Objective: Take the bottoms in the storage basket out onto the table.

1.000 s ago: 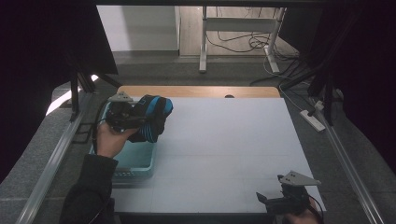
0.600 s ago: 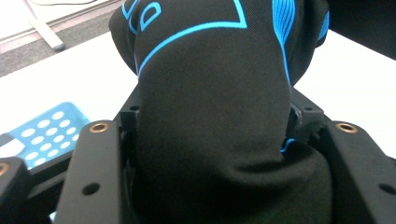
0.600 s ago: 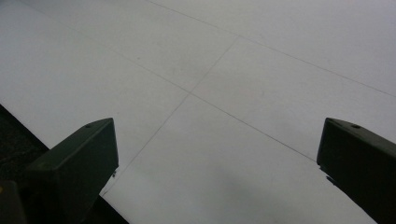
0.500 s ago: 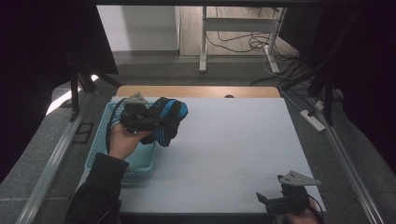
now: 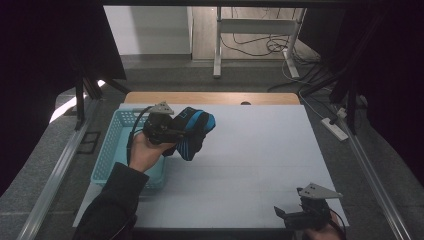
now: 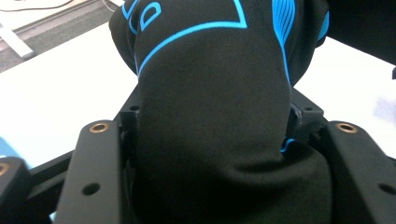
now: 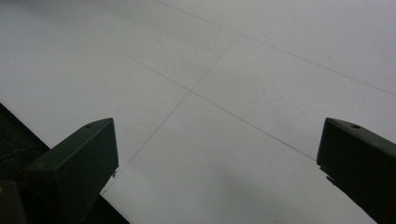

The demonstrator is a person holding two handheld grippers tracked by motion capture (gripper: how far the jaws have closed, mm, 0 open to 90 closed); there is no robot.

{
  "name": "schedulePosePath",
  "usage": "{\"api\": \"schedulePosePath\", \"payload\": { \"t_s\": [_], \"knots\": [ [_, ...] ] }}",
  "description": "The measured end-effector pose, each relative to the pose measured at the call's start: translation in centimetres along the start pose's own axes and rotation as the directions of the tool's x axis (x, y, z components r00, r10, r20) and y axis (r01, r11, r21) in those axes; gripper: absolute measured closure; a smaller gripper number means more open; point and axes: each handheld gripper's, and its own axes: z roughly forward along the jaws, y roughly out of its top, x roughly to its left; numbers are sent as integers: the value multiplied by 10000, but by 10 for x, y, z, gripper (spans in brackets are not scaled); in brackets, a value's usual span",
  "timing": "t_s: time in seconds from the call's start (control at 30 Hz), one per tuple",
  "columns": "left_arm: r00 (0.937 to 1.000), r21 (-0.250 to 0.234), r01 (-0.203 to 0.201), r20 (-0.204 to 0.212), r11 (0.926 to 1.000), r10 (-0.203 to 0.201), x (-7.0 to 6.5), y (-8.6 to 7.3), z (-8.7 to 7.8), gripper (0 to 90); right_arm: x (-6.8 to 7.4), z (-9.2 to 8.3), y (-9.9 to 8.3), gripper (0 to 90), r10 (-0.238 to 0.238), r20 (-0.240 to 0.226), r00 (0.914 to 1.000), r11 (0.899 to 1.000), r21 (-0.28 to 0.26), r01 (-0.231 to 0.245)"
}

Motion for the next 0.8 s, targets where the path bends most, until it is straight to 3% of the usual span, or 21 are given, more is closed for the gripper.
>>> {"api": "schedulePosePath", "payload": {
  "t_s": [0.8],
  "knots": [
    [9918, 350, -772, 1049, 9964, 731, -41, 13, 56, 418, 1, 1, 0, 0, -80, 22, 10000, 9999, 108, 80]
  ]
}}
